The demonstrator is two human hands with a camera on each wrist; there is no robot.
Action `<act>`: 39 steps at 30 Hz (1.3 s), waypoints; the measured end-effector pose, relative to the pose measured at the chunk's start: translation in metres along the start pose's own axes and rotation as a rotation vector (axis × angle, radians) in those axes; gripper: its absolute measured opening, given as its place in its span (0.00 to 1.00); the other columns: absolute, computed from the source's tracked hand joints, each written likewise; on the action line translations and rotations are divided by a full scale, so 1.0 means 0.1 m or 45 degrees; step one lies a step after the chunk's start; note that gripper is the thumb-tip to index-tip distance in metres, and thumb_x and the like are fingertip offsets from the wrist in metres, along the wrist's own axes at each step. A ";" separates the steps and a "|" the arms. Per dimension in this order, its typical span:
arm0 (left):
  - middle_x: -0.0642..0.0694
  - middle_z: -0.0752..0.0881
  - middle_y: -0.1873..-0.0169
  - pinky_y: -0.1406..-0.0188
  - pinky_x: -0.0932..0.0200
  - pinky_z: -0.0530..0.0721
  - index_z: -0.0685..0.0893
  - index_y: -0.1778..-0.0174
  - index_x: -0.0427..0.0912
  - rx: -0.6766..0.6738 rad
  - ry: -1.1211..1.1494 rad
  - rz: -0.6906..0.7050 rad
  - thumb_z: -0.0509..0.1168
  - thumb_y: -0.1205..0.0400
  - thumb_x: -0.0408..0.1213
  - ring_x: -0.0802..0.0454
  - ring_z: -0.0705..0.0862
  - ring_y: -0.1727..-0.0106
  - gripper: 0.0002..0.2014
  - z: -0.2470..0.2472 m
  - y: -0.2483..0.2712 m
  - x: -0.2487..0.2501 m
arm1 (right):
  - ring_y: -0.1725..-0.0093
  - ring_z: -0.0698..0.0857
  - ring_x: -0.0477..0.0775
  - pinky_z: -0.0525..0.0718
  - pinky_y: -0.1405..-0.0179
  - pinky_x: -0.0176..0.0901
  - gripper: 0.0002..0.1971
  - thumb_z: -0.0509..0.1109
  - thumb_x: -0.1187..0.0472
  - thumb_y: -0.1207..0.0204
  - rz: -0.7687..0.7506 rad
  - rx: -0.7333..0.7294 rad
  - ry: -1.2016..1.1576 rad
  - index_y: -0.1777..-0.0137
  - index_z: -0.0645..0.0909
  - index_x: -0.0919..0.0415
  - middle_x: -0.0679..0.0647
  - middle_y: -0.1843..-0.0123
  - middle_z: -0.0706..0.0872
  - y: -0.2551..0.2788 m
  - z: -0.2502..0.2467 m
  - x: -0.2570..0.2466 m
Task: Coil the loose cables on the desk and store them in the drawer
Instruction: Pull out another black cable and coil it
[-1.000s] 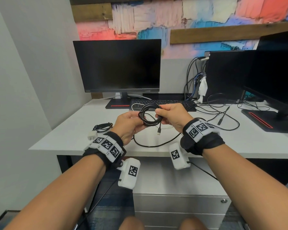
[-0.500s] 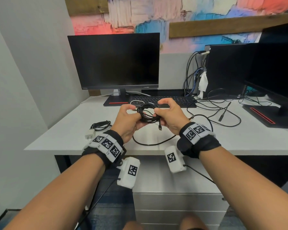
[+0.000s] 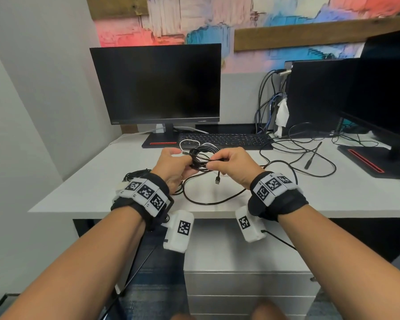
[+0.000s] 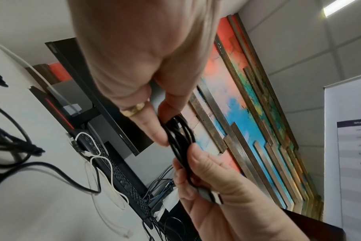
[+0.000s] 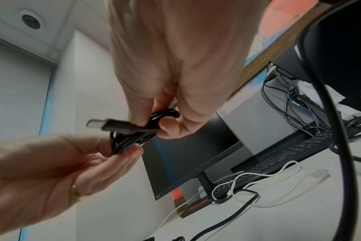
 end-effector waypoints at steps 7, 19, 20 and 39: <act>0.42 0.91 0.62 0.70 0.66 0.87 0.83 0.48 0.33 -0.226 -0.029 -0.030 0.59 0.18 0.22 0.53 0.90 0.64 0.09 0.05 0.03 -0.01 | 0.70 0.74 0.48 0.76 0.64 0.44 0.07 0.74 0.63 0.25 -0.044 -0.046 0.079 0.64 0.84 0.52 0.51 0.70 0.79 -0.05 0.02 0.04; 0.35 0.85 0.58 0.69 0.60 0.89 0.74 0.43 0.36 -0.239 0.101 -0.044 0.57 0.22 0.13 0.42 0.87 0.56 0.17 0.01 0.07 0.00 | 0.73 0.73 0.47 0.75 0.75 0.34 0.09 0.69 0.66 0.21 -0.002 -0.110 -0.026 0.63 0.80 0.57 0.52 0.71 0.76 0.00 0.05 0.03; 0.35 0.85 0.58 0.69 0.60 0.89 0.74 0.45 0.37 -0.232 0.111 -0.053 0.57 0.22 0.13 0.42 0.87 0.57 0.17 0.00 0.07 0.00 | 0.72 0.73 0.47 0.75 0.73 0.36 0.08 0.70 0.65 0.22 -0.010 -0.110 0.004 0.62 0.81 0.56 0.52 0.71 0.76 -0.01 0.05 0.02; 0.38 0.88 0.55 0.54 0.60 0.88 0.83 0.53 0.33 -0.350 -0.062 -0.103 0.57 0.20 0.18 0.46 0.87 0.52 0.11 0.10 0.13 -0.02 | 0.66 0.76 0.50 0.77 0.68 0.40 0.05 0.74 0.65 0.26 0.061 -0.234 0.071 0.61 0.82 0.58 0.56 0.65 0.81 0.02 0.01 0.01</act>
Point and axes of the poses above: each hand's wrist, its own y-axis away from the middle knuckle, its own z-axis out of the palm, x = y × z, the point moved 5 cm from there along -y, towards the middle knuckle
